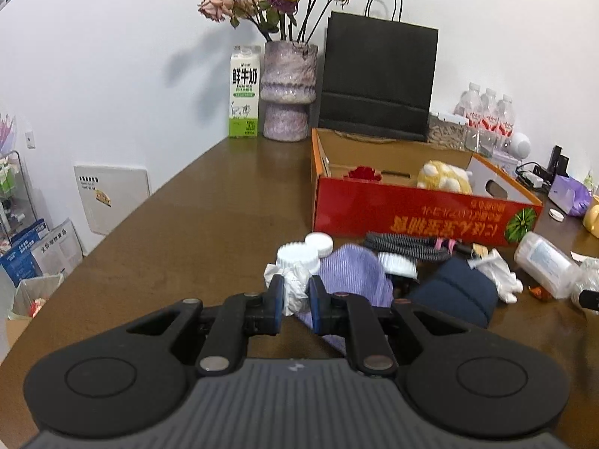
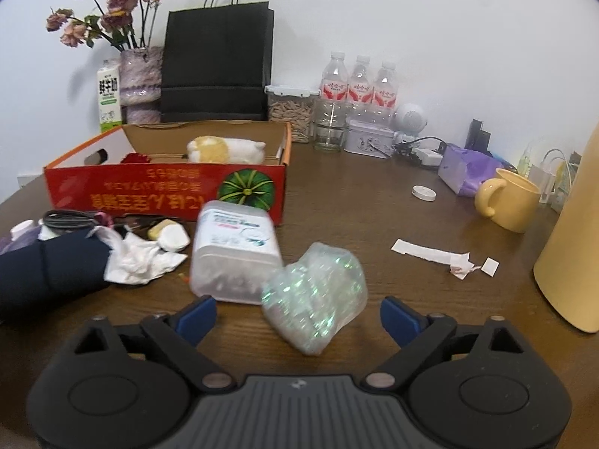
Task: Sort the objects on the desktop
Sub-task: 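Grasp the crumpled tissue with the left tool while the right tool grasps the plastic bag, then carry tissue and plastic bag into the box and open both tools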
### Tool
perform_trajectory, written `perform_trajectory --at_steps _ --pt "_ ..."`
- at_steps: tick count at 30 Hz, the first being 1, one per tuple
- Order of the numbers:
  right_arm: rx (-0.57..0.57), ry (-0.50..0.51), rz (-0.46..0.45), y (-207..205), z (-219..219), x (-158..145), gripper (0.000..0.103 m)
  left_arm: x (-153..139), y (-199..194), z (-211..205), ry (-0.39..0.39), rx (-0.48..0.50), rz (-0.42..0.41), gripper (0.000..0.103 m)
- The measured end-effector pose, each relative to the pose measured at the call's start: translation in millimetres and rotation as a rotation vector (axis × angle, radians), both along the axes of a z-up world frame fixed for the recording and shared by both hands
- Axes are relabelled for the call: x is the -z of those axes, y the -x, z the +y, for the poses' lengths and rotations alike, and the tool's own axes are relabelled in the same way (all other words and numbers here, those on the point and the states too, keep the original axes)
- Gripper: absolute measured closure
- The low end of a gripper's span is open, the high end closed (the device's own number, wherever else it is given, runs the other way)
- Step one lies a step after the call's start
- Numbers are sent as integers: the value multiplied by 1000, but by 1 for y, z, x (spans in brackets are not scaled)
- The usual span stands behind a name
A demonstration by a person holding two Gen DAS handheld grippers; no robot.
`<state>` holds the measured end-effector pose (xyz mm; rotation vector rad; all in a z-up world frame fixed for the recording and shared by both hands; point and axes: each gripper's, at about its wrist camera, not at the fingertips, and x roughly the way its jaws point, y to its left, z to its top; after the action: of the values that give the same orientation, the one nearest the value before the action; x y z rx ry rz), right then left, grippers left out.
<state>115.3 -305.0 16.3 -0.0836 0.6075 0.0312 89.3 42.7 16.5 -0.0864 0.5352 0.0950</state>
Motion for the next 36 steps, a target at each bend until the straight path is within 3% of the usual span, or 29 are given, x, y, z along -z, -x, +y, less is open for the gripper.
perform_trajectory --at_steps 7,10,12,14,25,36 --pt "-6 12 23 -21 -7 6 24 -5 -16 -6 1 15 -7 88" --pt "-21 2 42 -26 -9 10 38 -6 -21 -9 -2 23 -7 88" --pt "-31 -12 45 -26 -11 10 53 -7 -24 -10 -5 26 -7 88" --pt "-36 -16 38 -24 -11 10 56 -8 -26 -11 -5 28 -9 88" --pt "-26 -38 -37 -16 -16 -10 59 -14 -35 -15 -11 47 -31 88" --pt "-109 -44 -172 -39 7 -49 59 -47 -63 -27 -24 92 -128 88"
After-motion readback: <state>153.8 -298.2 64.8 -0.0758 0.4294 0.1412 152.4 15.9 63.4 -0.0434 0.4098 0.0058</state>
